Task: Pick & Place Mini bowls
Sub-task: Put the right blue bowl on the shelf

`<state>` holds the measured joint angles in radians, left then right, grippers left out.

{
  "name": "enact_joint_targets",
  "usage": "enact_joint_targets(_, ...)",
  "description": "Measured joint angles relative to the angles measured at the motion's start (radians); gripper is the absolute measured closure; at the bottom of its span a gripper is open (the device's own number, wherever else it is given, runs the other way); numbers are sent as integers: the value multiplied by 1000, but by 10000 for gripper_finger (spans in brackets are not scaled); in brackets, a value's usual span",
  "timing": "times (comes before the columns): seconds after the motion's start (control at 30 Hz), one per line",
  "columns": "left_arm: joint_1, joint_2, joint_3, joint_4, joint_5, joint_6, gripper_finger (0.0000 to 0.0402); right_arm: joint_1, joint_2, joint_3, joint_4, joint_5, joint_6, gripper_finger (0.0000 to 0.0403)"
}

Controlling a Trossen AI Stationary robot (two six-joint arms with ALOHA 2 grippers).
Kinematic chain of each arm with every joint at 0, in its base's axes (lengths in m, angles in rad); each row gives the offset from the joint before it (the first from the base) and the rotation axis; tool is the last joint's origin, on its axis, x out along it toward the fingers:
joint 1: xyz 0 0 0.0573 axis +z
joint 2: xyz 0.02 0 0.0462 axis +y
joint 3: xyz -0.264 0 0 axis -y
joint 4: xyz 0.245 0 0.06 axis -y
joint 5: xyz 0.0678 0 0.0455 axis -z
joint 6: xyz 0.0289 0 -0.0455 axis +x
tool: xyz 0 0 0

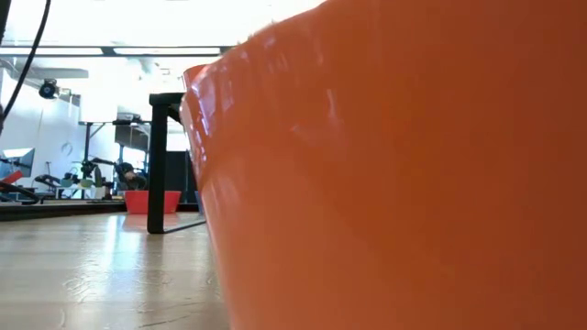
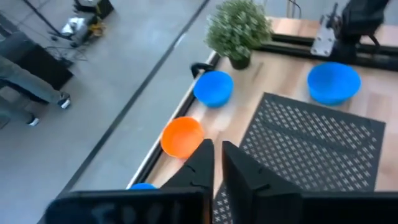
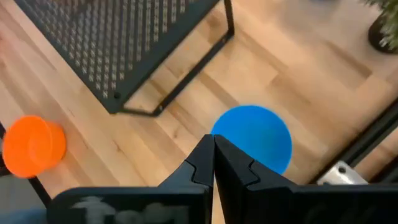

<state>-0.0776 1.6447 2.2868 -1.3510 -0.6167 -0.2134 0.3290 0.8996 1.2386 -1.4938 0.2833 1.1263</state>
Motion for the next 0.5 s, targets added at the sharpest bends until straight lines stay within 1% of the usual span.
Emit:
enact_joint_targets(0.1,0,-20,0,4,-20,-4,398,0,21,-11,1,-1,10,394)
enact_joint_targets(0.23,0,-42,0,7,-27,-3,400,0,41,-18,1,-7,16,394)
enact_joint_targets(0.3,0,-46,0,7,-29,-1,401,0,48,-18,2,-20,44,390)
enact_joint_targets(0.4,0,-47,0,6,-29,5,401,0,50,-21,5,-28,81,373)
enact_joint_targets(0.5,0,-47,0,6,-29,14,401,0,51,-31,8,-31,105,344)
